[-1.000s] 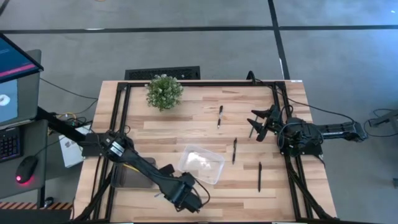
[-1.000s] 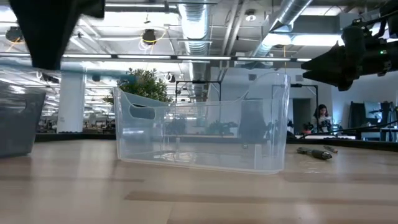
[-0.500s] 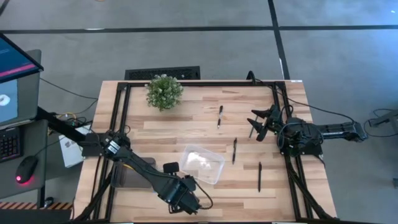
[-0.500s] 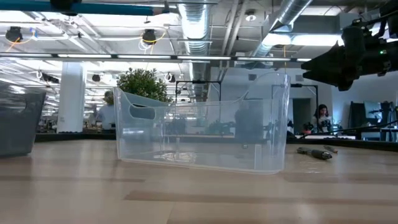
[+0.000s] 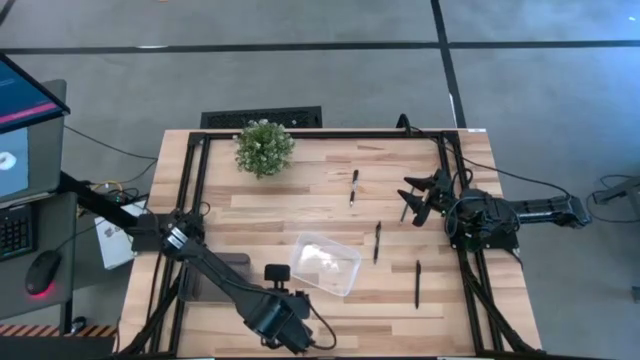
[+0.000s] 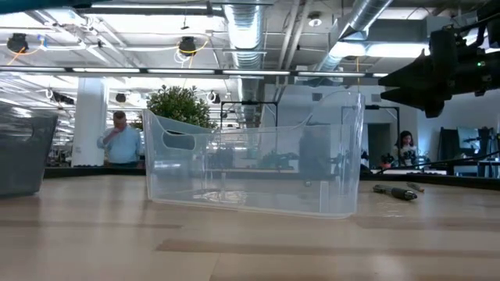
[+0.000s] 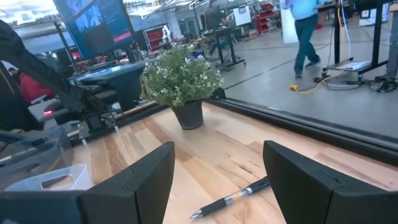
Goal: Sort pens & pencils
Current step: Put the blue pencil into the black bin
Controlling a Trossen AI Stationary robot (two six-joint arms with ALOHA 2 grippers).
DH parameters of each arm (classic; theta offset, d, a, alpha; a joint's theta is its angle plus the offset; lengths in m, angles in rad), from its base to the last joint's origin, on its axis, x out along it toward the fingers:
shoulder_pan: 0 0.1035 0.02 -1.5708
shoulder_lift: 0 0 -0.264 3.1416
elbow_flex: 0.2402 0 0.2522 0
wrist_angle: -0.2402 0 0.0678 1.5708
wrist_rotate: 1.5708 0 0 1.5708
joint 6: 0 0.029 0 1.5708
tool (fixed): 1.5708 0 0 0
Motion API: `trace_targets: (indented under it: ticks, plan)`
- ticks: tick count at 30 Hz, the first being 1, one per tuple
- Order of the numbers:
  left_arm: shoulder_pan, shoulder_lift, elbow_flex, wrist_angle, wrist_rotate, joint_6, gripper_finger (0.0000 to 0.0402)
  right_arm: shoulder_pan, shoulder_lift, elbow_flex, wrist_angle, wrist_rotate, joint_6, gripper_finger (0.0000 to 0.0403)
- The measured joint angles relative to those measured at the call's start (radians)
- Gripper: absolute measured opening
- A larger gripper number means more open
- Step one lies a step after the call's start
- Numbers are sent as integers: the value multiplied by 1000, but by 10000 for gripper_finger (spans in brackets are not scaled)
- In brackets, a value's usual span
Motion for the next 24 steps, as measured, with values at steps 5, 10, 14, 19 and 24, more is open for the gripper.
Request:
trace_targets:
  ticks: [5,10,14,19,24]
  plan:
    - [-7,-125,-174,-5,3,-42,6,0,0,0,-1,0,35,268]
    - [-29,-258,-349,8,12,-90,6,2,0,0,-7,0,35,268]
    - [-53,-357,-510,73,19,-112,6,-6,0,0,-7,0,35,268]
    - [-90,-491,-729,209,45,-133,6,-17,0,0,-8,0,34,268]
    - [-151,-628,-891,308,54,-175,6,-45,0,0,-27,1,29,268]
